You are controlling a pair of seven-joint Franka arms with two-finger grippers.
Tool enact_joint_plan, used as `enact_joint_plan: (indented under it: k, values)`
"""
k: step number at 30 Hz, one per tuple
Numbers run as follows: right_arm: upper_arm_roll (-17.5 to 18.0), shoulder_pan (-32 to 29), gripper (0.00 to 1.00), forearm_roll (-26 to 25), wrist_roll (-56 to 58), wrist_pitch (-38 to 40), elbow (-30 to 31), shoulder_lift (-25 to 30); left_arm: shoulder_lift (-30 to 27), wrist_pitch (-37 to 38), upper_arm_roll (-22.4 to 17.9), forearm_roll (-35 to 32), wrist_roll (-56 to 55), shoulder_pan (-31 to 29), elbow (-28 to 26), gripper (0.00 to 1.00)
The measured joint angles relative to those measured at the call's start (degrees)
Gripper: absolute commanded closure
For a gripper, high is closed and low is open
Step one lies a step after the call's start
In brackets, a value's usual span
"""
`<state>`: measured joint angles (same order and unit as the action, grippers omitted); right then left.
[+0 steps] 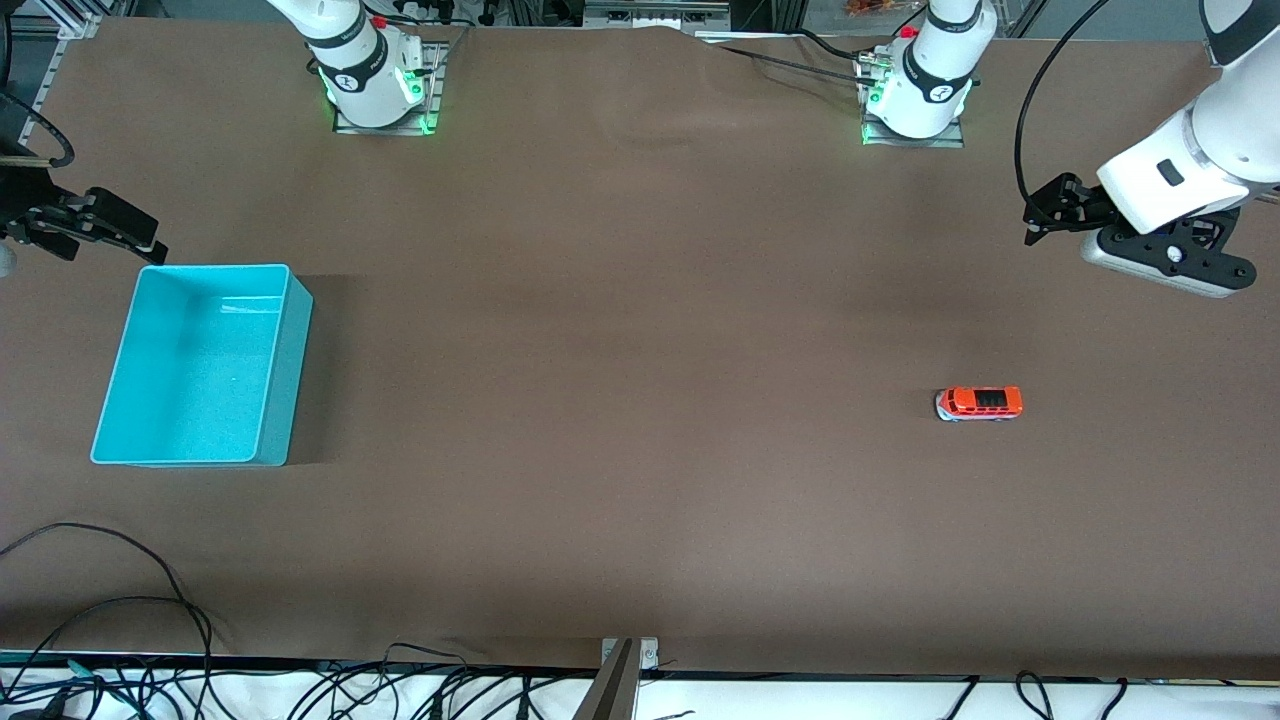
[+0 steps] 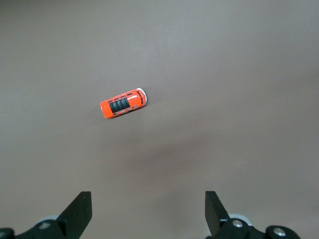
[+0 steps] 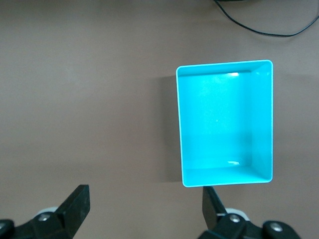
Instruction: Wind up bus and store in blue box
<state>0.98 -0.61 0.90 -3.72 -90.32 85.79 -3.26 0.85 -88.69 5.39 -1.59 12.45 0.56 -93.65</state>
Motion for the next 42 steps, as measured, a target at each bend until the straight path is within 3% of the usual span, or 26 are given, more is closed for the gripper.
enact_joint_plan:
  k: [7,27,42]
  values:
    - [0.0,0.0,0.00,0.0,0.0,0.0,0.0,0.0,1.7,-0.1,-0.1,-0.1,4.4,-0.1,0.6,0.00]
    - [0.0,0.0,0.00,0.0,0.0,0.0,0.0,0.0,10.6,-4.5,-0.6,-0.2,33.6,-3.7,1.8,0.00]
    - [0.0,0.0,0.00,0.0,0.0,0.0,0.0,0.0,21.0,-17.1,-0.7,-0.2,55.0,-7.3,0.5,0.00]
